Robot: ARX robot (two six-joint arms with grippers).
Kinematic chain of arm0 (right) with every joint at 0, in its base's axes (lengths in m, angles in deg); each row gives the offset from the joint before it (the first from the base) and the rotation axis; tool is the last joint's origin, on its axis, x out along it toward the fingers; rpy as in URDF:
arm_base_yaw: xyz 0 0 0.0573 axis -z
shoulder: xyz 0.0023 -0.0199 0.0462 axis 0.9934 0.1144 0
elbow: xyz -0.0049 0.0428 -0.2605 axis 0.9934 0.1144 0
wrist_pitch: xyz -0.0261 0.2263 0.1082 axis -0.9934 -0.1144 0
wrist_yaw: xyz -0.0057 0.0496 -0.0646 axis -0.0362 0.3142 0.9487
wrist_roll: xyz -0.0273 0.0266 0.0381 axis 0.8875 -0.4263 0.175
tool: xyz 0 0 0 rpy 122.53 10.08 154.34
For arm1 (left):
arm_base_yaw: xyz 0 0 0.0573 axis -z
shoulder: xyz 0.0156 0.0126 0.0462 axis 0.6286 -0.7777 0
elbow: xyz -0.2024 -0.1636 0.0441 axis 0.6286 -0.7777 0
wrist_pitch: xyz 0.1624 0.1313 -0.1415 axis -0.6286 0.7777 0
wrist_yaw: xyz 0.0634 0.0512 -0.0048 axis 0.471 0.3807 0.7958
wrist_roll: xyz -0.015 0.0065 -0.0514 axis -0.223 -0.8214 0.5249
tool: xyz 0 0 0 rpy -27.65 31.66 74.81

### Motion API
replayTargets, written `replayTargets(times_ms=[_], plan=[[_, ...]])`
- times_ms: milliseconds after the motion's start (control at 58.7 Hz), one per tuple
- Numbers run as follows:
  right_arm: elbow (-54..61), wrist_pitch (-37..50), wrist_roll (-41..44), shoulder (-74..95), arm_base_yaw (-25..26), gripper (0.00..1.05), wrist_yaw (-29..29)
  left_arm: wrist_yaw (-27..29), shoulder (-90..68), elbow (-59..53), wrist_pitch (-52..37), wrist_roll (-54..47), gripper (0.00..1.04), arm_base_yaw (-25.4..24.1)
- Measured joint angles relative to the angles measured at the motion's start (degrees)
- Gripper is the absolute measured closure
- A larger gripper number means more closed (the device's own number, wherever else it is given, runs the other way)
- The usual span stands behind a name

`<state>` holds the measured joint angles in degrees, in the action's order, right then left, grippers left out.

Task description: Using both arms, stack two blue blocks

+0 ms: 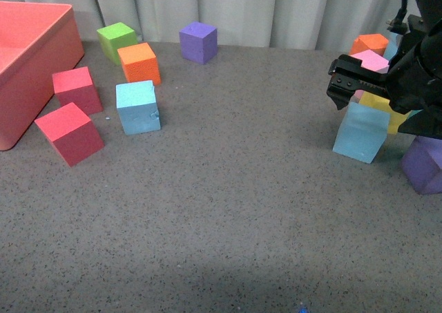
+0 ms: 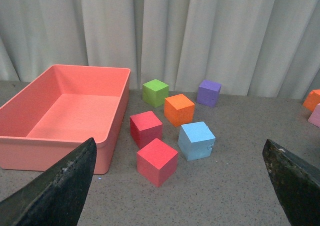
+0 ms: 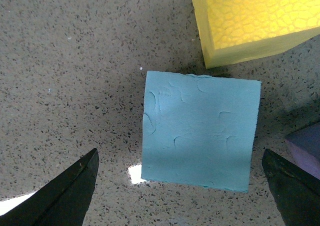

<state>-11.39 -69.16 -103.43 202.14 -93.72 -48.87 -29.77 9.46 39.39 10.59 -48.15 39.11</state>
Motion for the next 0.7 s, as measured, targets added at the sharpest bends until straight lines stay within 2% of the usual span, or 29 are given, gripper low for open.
replayTargets(times_ms=[290,545,699], plan=[[-4.5,-3.5,-0.1,5.5,0.2,0.10,1.2,0.0,0.0,0.0,0.0,0.0,0.07,0.0],[-6.3,-5.4,-0.5,7.4,0.2,0.48,1.6,0.0,0.0,0.0,0.0,0.0,0.07,0.0],[-6.4,-4.9,-0.5,7.1,-0.2,0.58,1.4,0.0,0.0,0.0,0.0,0.0,0.07,0.0]])
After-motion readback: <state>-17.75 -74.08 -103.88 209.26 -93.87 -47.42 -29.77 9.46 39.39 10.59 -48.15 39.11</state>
